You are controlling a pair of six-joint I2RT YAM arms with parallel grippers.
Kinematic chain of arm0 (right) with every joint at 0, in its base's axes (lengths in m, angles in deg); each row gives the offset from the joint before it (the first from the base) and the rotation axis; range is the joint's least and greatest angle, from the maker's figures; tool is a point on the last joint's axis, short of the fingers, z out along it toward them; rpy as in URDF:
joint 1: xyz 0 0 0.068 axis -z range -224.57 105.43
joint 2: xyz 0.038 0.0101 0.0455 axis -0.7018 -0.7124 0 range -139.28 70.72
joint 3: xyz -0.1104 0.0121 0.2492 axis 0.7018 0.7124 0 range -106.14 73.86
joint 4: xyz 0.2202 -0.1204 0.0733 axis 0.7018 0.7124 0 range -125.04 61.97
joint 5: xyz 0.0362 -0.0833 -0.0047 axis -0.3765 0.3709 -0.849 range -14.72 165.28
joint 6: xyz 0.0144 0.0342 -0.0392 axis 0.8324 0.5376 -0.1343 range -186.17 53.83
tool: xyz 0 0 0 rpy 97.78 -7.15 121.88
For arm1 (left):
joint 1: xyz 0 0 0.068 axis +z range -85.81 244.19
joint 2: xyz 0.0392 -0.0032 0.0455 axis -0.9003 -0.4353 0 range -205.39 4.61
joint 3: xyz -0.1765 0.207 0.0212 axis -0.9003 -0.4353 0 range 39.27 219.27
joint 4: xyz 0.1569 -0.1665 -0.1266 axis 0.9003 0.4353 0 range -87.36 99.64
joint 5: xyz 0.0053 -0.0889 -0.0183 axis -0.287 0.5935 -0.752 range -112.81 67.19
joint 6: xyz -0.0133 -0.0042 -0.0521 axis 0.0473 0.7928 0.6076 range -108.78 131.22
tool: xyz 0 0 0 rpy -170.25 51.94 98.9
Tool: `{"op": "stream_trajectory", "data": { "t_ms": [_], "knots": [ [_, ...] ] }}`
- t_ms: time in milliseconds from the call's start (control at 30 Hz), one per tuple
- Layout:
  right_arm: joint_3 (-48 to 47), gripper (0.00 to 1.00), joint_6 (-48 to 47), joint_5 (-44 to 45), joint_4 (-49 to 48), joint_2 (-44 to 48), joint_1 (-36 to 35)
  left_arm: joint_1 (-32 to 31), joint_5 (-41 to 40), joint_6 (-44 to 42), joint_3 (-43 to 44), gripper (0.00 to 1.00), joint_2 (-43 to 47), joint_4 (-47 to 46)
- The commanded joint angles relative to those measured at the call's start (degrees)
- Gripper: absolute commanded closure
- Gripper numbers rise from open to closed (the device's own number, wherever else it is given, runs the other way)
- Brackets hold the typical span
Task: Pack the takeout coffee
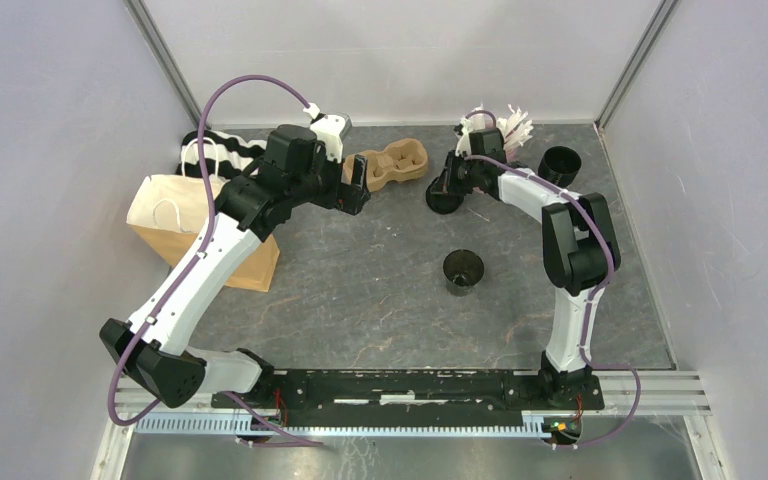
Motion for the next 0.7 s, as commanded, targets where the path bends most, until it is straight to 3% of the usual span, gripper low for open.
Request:
{"op": "stream_trajectory", "data": {
  "t_ms": [0, 333, 667],
  "knots": [
    [-0.79, 1.00, -2.29, 2.19, 0.66, 2.85, -0.14, -0.23, 0.57, -2.65, 1.98, 0.00, 0.20, -0.78],
    [-9.20, 1.00, -10.91, 10.79, 9.50, 0.05, -3.71, -0.24, 0.92, -2.53, 1.80, 0.00, 0.33, -0.84],
    [-11.20, 1.00, -14.04, 15.80, 12.87, -0.44, -5.25, -0.24, 1.48, -2.31, 1.92, 0.00, 0.16, -0.85]
  ]
}}
